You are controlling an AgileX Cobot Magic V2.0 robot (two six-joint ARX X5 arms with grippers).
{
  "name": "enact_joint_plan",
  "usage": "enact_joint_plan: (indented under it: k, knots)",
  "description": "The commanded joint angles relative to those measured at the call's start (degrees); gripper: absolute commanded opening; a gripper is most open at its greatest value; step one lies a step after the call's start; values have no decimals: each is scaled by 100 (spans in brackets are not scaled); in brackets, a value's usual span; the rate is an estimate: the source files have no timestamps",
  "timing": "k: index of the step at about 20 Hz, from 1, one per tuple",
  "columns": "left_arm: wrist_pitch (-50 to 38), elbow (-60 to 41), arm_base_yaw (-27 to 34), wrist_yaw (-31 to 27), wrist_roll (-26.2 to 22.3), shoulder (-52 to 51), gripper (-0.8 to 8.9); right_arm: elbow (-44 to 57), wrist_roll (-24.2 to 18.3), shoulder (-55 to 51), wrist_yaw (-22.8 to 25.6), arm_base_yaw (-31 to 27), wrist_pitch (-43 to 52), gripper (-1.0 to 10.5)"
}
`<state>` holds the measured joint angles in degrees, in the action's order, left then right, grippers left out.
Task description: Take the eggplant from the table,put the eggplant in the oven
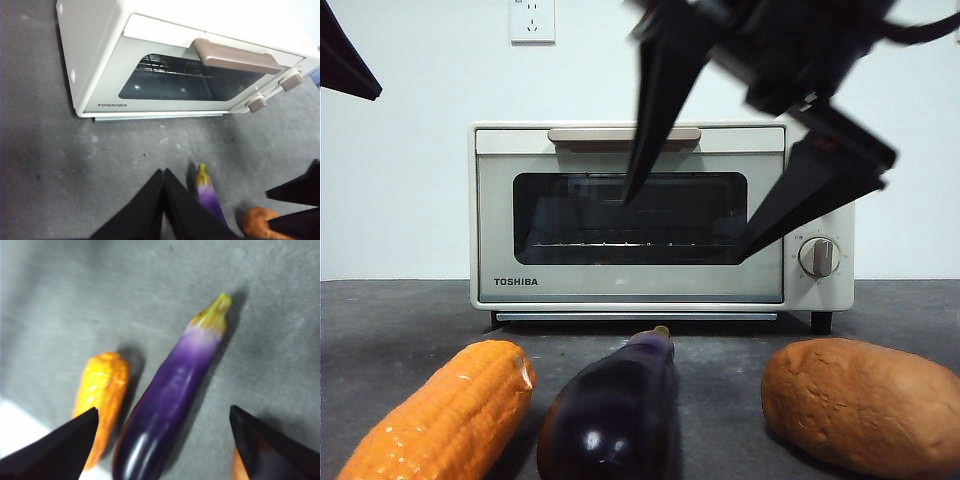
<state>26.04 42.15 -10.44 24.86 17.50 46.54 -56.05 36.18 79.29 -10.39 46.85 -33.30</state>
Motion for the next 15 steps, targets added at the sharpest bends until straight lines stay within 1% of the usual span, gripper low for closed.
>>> enact_joint_plan:
  k: [1,3,8,12,15]
  knots:
    - [-26,129,-26,20,-61,35,6,-391,94,673,323,245,-111,422]
    - [-26,129,-24,20,-79,35,6,-619,131,1130,538,372,-146,422]
    - [-20,129,-26,17,-173,35,6,-863,339,1980,675,494,-48,417]
    - [17,129,-24,20,-223,35,6,-863,546,2334,704,498,175,358]
    - [17,129,-26,20,-269,35,6,-863,710,2334,748,560,179,255]
